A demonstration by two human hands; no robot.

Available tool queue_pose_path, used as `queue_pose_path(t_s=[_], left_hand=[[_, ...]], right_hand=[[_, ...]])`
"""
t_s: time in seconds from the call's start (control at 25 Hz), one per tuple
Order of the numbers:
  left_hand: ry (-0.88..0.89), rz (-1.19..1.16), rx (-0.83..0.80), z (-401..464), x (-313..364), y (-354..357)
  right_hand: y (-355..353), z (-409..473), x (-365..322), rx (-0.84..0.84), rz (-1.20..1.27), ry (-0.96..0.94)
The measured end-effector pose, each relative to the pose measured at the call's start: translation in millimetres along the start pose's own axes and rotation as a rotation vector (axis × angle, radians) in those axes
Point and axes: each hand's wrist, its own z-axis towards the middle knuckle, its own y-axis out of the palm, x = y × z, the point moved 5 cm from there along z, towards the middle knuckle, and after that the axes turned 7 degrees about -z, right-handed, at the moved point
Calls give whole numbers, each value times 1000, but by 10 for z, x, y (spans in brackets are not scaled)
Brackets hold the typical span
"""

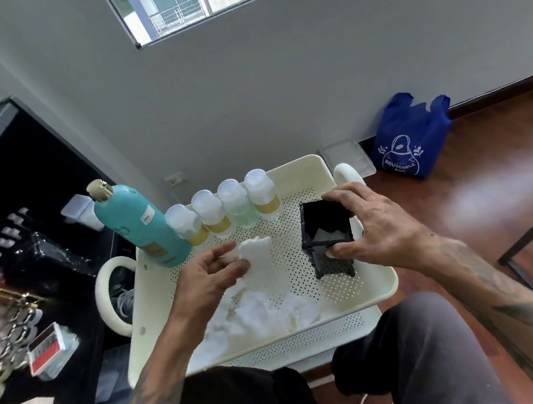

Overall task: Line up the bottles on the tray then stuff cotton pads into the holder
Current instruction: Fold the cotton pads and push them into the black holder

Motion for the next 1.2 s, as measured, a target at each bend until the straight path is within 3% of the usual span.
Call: queue_pose_path(t_s=[0.08,0.2,0.32,0.36,0.44,0.56,0.84,0.96,1.08,1.2], left_hand=[[53,-87,-32,-30,177,102],[373,18,-37,-78,644,451],[837,583,58,-136,989,928],[899,769,36,-138,1004,1097],[797,1046,-101,-20,887,1342],[464,1353,-277,240,751,1535],[-74,1833,-750,541,633,1850],[-129,1817,-886,496,642,1811],[-120,1396,-938,421,762,1557],[194,760,-597,335,929,985]], right_hand=[[21,-25,-7,4,27,7],[37,-67,-3,28,74,25],[41,-100,-7,89,126,46],[40,-112,-10,107,139,40],[38,-119,-17,118,154,35],[50,-110,-1,116,142,41],[88,-123,9,96,144,22],[88,-121,-1,78,137,30],[77,-115,-4,59,111,53],[33,-115,-59,17,67,77]])
